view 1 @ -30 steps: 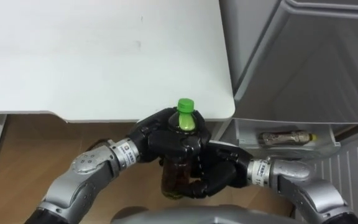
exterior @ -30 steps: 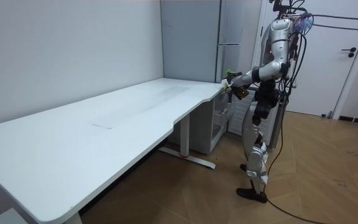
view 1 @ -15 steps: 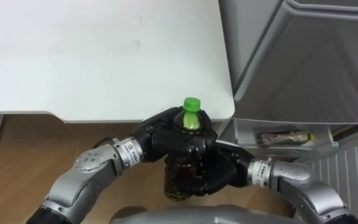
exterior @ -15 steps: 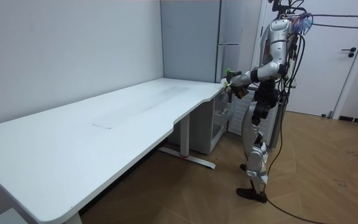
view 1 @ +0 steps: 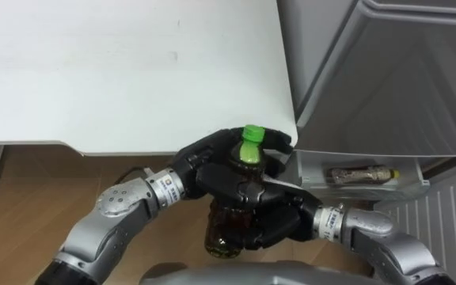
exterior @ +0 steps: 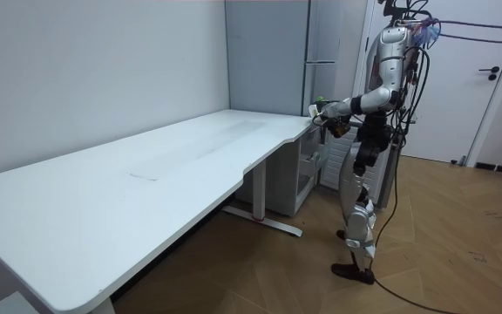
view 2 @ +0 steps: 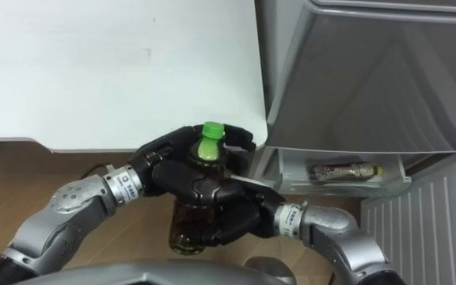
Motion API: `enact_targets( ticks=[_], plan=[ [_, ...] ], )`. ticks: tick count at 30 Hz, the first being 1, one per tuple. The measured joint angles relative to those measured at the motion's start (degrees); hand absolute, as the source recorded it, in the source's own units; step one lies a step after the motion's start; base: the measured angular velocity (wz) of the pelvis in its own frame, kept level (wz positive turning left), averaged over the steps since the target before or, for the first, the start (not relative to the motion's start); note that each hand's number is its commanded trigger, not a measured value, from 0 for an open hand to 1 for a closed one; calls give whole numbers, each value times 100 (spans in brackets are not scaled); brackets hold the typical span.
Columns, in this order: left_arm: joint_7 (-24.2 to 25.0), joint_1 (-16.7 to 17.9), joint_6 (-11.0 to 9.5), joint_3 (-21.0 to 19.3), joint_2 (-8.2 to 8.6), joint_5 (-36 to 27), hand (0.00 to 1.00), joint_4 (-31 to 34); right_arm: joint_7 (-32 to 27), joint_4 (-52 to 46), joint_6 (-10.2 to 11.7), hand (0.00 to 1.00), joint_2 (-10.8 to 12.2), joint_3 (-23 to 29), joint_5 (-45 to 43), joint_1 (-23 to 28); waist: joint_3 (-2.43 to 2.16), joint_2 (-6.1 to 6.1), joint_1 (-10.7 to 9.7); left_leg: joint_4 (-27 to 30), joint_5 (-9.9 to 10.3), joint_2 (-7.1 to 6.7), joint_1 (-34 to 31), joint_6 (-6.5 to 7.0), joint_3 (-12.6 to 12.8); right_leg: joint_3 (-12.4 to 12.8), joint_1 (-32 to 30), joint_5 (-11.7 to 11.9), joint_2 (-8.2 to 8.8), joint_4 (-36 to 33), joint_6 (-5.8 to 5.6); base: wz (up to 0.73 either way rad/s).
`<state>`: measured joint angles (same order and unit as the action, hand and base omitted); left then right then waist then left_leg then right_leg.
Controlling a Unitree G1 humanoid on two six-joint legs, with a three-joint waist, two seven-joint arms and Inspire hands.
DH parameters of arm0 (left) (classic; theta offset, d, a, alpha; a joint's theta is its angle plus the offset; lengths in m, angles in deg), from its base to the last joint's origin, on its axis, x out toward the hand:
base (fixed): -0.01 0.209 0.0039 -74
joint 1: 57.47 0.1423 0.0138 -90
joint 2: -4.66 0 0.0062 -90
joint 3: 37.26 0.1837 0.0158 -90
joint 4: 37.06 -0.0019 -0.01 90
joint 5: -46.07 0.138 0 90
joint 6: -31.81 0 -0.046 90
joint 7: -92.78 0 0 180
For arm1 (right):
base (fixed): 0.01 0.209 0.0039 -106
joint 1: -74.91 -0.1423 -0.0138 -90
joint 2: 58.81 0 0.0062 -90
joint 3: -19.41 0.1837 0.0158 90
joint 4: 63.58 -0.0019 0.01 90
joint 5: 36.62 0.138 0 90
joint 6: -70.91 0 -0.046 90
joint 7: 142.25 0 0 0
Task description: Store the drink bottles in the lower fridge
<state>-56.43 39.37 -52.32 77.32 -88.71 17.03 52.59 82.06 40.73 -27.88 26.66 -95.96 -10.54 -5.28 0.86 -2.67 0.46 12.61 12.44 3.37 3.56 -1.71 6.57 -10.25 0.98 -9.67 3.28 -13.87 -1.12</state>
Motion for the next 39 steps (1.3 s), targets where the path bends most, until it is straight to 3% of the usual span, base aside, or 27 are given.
enact_targets(
  ticks=[6,11,18,24,28,31,34,36,39],
  plan=[
    [-46,-55,-12,-182,48,206,0,73,45,7,81,100,68,-29,98,52,-14,3,33,3,3,0,21,3,-5,-4,0,2,-1,-2,2,0],
    [-185,-20,-21,-513,42,232,0,545,267,-93,204,100,85,35,345,65,-36,35,22,1,3,0,25,3,-45,-20,22,3,-3,1,4,2],
    [-433,48,-849,-815,253,163,0,1401,283,-37,243,100,123,252,272,393,-3,124,145,-103,3,-6,252,3,-22,-4,216,2,-2,10,0,-1],
    [-825,86,-900,-1067,357,165,0,1900,273,43,246,100,175,582,236,554,-12,130,163,-123,3,-3,345,3,-20,-7,294,-2,-12,38,-5,0],
    [-1329,90,-1120,-1522,465,175,0,2470,258,94,294,100,253,795,-35,635,-19,140,215,-138,2,-3,386,2,-21,-1,326,-1,-21,80,-5,0],
    [-1791,173,-1410,-1873,634,228,0,2654,187,216,428,100,330,933,-196,844,-22,149,342,-193,2,0,531,1,-16,-16,494,-4,-26,148,-9,0],
    [-2177,199,-1516,-2221,730,345,0,2679,128,284,447,100,385,1080,-368,913,-21,155,437,-194,2,-1,593,1,-40,-17,576,-5,-33,209,-12,2],
    [-2672,286,-1560,-2657,779,656,0,2852,115,304,480,100,417,1254,-428,973,-21,156,499,-225,5,1,606,-3,-65,-66,617,-5,-35,226,-13,9],
    [-3529,445,-1923,-3164,870,1154,0,3109,111,342,642,100,488,1604,-442,1197,-52,195,626,-240,9,0,608,-7,-88,-94,598,-5,-37,266,-15,6]
  ],
)
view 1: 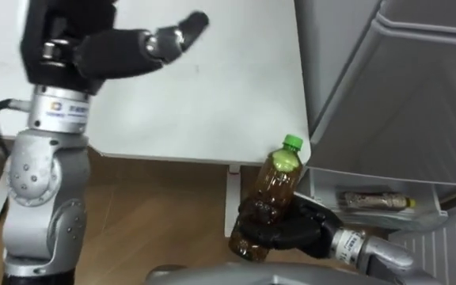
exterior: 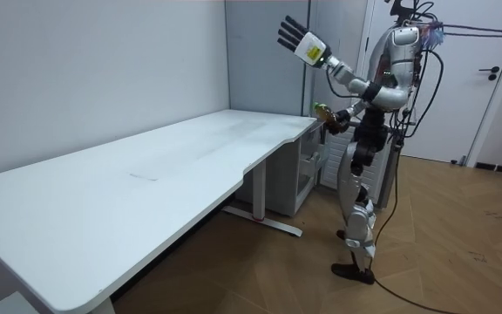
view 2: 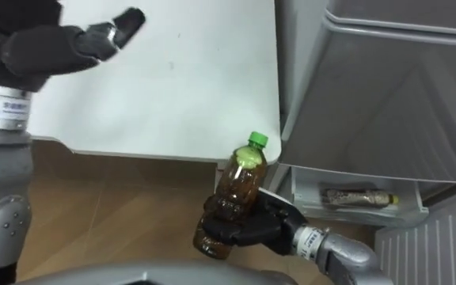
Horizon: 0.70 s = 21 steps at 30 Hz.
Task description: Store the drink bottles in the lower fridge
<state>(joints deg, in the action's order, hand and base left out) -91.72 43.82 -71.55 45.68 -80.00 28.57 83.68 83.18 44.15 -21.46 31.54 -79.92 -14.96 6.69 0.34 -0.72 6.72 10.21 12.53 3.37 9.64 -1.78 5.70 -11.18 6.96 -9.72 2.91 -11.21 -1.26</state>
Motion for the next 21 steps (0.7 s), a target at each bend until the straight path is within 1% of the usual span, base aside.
enact_targets(
  ticks=[1,2,4,5,6,7,8,10,11,13,14,15,16,17,18,19,20,21],
  plan=[
    [-308,62,-135,-266,1,203,0,17,-1,-1,3,100,3,123,-32,127,-30,41,71,-9,0,-3,10,0,-45,-26,48,10,-4,64,-11,9],
    [-440,83,-187,-418,1,273,0,19,-3,2,27,100,12,199,-59,200,-32,42,110,-11,0,-4,19,0,-69,-35,74,10,-4,68,-12,12],
    [-1089,215,-380,-974,1,362,0,17,-52,36,80,100,27,378,-145,484,-31,78,193,-60,-1,-7,125,-2,-103,-93,220,9,-7,151,-14,12],
    [-1262,258,-426,-1122,1,369,0,11,-71,36,83,100,25,393,-153,540,-36,85,228,-60,-1,-7,138,-2,-107,-106,236,7,-5,149,-17,7],
    [-1592,282,-462,-1406,1,424,0,-10,-111,65,108,100,28,414,-172,622,-35,87,288,-60,-1,-5,178,-2,-106,-111,260,4,-7,156,-18,0],
    [-1894,282,-491,-1644,1,473,0,-47,-114,179,110,100,32,428,-190,639,-25,84,329,-70,-2,-5,214,-3,-110,-118,300,4,-8,173,-18,0],
    [-2033,287,-497,-1764,1,472,0,-60,-128,247,108,100,36,431,-197,641,-31,72,347,-70,-2,-8,225,-3,-110,-123,311,1,-5,174,-24,3],
    [-2532,356,-539,-2131,2,469,0,-73,-252,305,105,100,42,449,-201,707,-22,58,461,-77,-2,-14,232,-3,-110,-139,317,-1,3,181,-27,0],
    [-2644,370,-554,-2194,2,468,0,-84,-285,305,105,100,46,447,-201,726,-23,45,468,-77,-2,-15,231,-2,-116,-143,318,-1,4,189,-27,5],
    [-3022,397,-586,-2451,-2,390,0,-293,-381,294,103,100,71,452,-190,765,-23,31,551,-77,0,-16,250,-1,-140,-154,395,9,-3,259,-32,5],
    [-3104,401,-586,-2525,-2,309,0,-376,-407,294,103,100,78,452,-189,776,-28,40,586,-86,2,-17,275,-1,-132,-142,411,8,-3,255,-34,-7],
    [-3250,457,-583,-2667,-2,46,0,-513,-479,295,96,100,90,452,-189,788,-44,67,642,-109,6,-14,307,-5,-128,-110,420,7,-10,250,-35,-6],
    [-3415,555,-577,-2772,-1,-319,0,-568,-572,286,79,100,96,452,-171,814,-50,80,663,-126,6,-18,309,-5,-135,-107,420,7,-10,253,-35,-6],
    [-3487,592,-573,-2820,-2,-471,0,-612,-630,264,44,100,96,452,-151,850,-56,90,686,-140,5,-21,316,-4,-134,-107,418,7,-9,253,-36,0],
    [-3619,652,-569,-2917,-7,-788,0,-752,-768,221,-35,100,96,450,-139,917,-69,110,758,-145,5,-23,319,-4,-117,-101,407,8,-8,250,-36,0],
    [-3777,721,-536,-2979,-9,-1073,0,-915,-889,222,-147,100,96,446,-134,930,-79,126,776,-149,5,-23,317,-4,-118,-102,401,8,-7,254,-36,0],
    [-3836,767,-527,-3006,-10,-1223,0,-1009,-951,222,-204,100,97,445,-136,930,-85,136,786,-152,5,-25,318,-4,-118,-106,403,8,-7,256,-36,0],
    [-3956,911,-485,-3019,-10,-1467,0,-1248,-1081,228,-279,100,96,445,-137,924,-105,171,791,-155,5,-27,322,-4,-118,-106,410,8,-7,259,-36,0]
  ],
)
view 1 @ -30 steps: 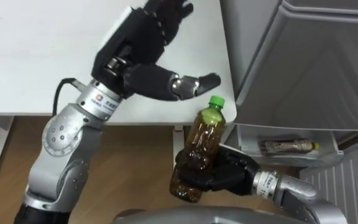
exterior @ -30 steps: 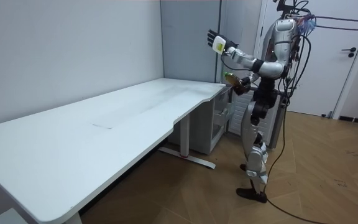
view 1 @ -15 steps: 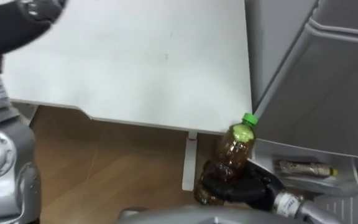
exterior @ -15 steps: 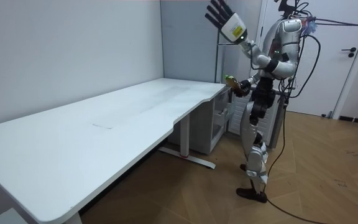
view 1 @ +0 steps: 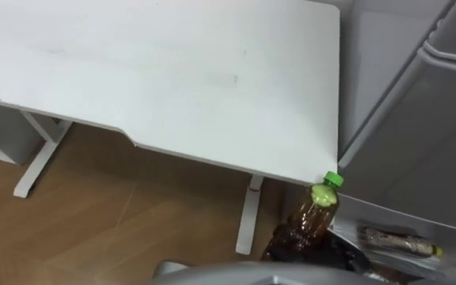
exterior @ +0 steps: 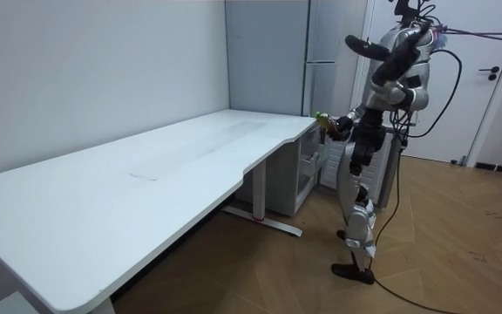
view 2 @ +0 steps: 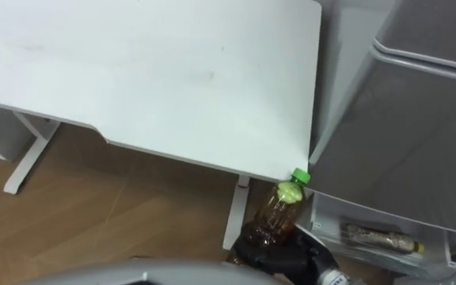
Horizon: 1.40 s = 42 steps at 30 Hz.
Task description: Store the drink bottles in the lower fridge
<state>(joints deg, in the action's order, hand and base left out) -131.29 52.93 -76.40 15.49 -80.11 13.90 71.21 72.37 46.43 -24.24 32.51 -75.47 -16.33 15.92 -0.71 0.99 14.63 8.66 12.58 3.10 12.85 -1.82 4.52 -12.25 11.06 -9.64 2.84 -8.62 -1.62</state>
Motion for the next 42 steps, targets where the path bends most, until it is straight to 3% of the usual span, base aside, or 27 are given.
enact_targets(
  ticks=[2,5,6,8,12,13,17,19,25,28,36,42],
  plan=[
    [-126,215,72,166,-2,-267,0,-468,-220,-23,-55,100,3,0,23,-30,-5,14,-32,1,-1,-1,-1,0,-10,-19,9,0,2,-1,0,3],
    [-307,401,262,733,1,-473,0,-1242,-528,-19,-173,100,36,-8,69,-65,-1,-1,-52,9,-2,1,13,-2,-69,-57,19,-1,1,0,0,5],
    [-306,489,309,1006,1,-714,0,-1554,-681,-1,-248,100,43,-11,212,-67,20,-40,-79,7,-2,-1,-10,-2,-76,-57,17,-1,5,-6,0,0],
    [-282,585,414,1361,4,-1157,0,-2055,-970,30,-314,100,114,-7,501,-82,15,-40,-143,3,-2,-3,-6,-2,-70,-53,18,-1,8,-9,0,0],
    [-179,705,583,2111,42,-1843,0,-3249,-1452,257,-329,100,275,-9,967,-187,43,-99,-342,-50,1,1,70,-1,-24,-63,95,-4,2,1,-5,-1],
    [-154,747,643,2309,65,-1956,0,-3453,-1575,378,-328,100,280,-9,1094,-250,76,-161,-382,-89,3,0,74,-1,-11,-47,86,-3,1,1,-5,0],
    [17,848,791,3009,64,-1895,0,-4259,-1986,888,-333,100,305,-16,1217,-554,71,-163,-565,-92,2,0,77,-1,20,-9,61,-4,-4,0,-6,-4],
    [242,859,1009,3338,71,-1669,0,-4725,-2190,1011,-336,100,329,-15,1212,-575,78,-174,-712,-100,9,1,72,-3,17,-19,65,-11,-8,14,-17,0],
    [1161,716,1484,3631,76,-924,0,-6121,-2530,1407,-356,100,358,13,760,-870,76,-166,-1120,-102,21,3,16,-3,55,63,-22,-17,-11,-3,-21,-3],
    [1617,729,1645,3865,78,-583,0,-6318,-2791,1402,-356,100,356,57,628,-916,76,-167,-1245,-95,32,-1,-16,10,88,103,-30,-18,-12,-3,-23,-5],
    [2605,619,2082,4042,105,-45,0,-6460,-3494,1273,-353,100,357,230,669,-1238,72,-110,-1463,-81,36,1,-147,14,186,220,-245,-26,-11,-108,-32,-6],
    [3063,422,2189,4156,106,145,0,-6498,-3854,1310,-346,100,404,225,1183,-1431,68,-78,-1602,-33,36,-1,-237,15,193,226,-333,-28,-4,-160,-34,-1]
  ],
)
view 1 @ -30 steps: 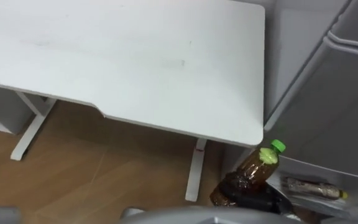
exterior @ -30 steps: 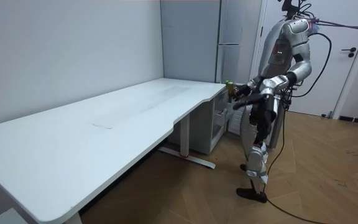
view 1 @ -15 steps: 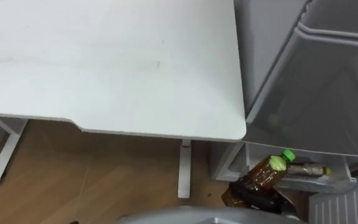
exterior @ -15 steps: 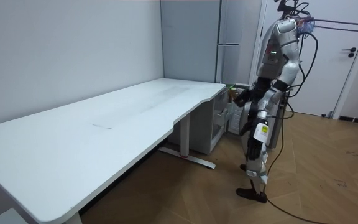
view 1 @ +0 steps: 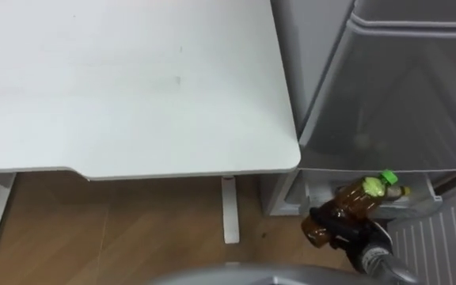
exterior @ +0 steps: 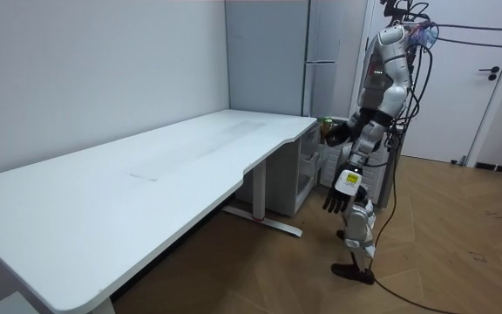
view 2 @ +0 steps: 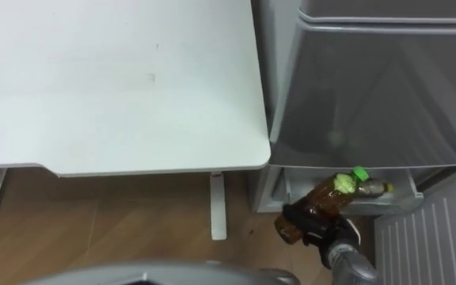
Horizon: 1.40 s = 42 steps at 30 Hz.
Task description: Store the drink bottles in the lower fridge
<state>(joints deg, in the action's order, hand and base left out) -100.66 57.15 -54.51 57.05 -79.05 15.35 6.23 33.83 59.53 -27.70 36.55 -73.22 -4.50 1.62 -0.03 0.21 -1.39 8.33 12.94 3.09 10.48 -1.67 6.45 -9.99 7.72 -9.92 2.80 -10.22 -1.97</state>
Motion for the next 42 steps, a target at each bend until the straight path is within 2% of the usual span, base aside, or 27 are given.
enact_targets(
  ticks=[4,6,11,13,17,19,21,23,24,29,31,37,39,40,42],
  plan=[
    [284,-200,2,41,-14,-12,0,-250,-263,256,0,100,0,-3,546,-97,5,-12,11,53,0,-3,-82,1,26,12,-126,-29,15,-106,10,-3],
    [424,-200,1,38,-33,-36,0,-333,-396,317,0,100,-3,-1,804,-143,24,-19,5,105,3,-1,-139,3,54,38,-203,-57,21,-177,15,-6],
    [698,-325,0,-86,-37,35,0,-574,-650,810,3,100,-23,112,1723,-538,43,-28,14,294,24,-2,-435,10,24,30,-488,-98,56,-372,34,2],
    [801,-425,2,-174,-38,55,0,-652,-763,1013,12,100,-33,247,2305,-822,71,-48,12,415,25,-48,-641,17,-24,31,-741,-183,127,-637,36,7],
    [932,-694,-4,-180,-51,94,0,-863,-852,1538,158,100,-71,389,3140,-1455,88,-50,18,771,51,-92,-1129,56,-37,21,-1212,-248,228,-982,46,5],
    [960,-979,-4,-182,-74,99,0,-1083,-874,2181,203,100,-78,509,3683,-2111,152,-5,32,1063,82,-96,-1486,79,-36,41,-1544,-265,263,-1202,59,2],
    [987,-1178,-5,-121,-84,105,0,-1199,-922,2493,274,100,-95,536,3974,-2485,175,-19,97,1261,96,-126,-1808,97,-41,52,-1902,-313,323,-1413,83,4],
    [1009,-1414,-8,-104,-96,112,0,-1343,-918,2649,312,100,-136,637,4245,-2712,162,18,142,1515,112,-144,-2188,100,-88,37,-2250,-338,369,-1632,93,14],
    [1018,-1527,-3,-70,-109,116,0,-1404,-919,2776,325,100,-193,639,4454,-2812,176,-4,194,1597,111,-164,-2348,101,-111,17,-2414,-348,410,-1762,103,14],
    [943,-2005,-1,-44,-131,168,0,-1524,-923,3066,396,100,-253,681,4860,-3254,217,-93,378,2129,128,-201,-3201,129,-136,52,-3269,-413,528,-2313,144,8],
    [847,-2193,-19,49,-123,174,0,-1528,-922,3181,400,100,-322,680,5106,-3528,262,-174,454,2308,121,-262,-3577,143,-129,113,-3689,-427,613,-2608,156,0],
    [537,-2731,-122,336,-120,245,0,-1516,-934,3183,447,100,-603,678,5253,-4023,275,-250,523,2738,87,-283,-4629,184,-153,134,-4700,-373,670,-2988,152,6],
    [458,-2807,-168,389,-119,364,0,-1515,-935,3188,453,100,-710,677,5258,-4134,278,-265,532,2744,35,-288,-4852,194,-155,135,-4910,-309,671,-2986,164,2],
    [390,-2862,-184,408,-93,393,0,-1515,-933,3194,484,100,-764,677,5271,-4194,281,-272,533,2759,20,-291,-4948,199,-151,137,-5006,-255,676,-2993,219,0],
    [293,-2870,-278,505,-112,393,0,-1515,-932,3196,492,100,-842,677,5294,-4296,287,-304,564,2830,22,-289,-5097,201,-119,190,-5178,-247,671,-3057,223,-7]
  ],
)
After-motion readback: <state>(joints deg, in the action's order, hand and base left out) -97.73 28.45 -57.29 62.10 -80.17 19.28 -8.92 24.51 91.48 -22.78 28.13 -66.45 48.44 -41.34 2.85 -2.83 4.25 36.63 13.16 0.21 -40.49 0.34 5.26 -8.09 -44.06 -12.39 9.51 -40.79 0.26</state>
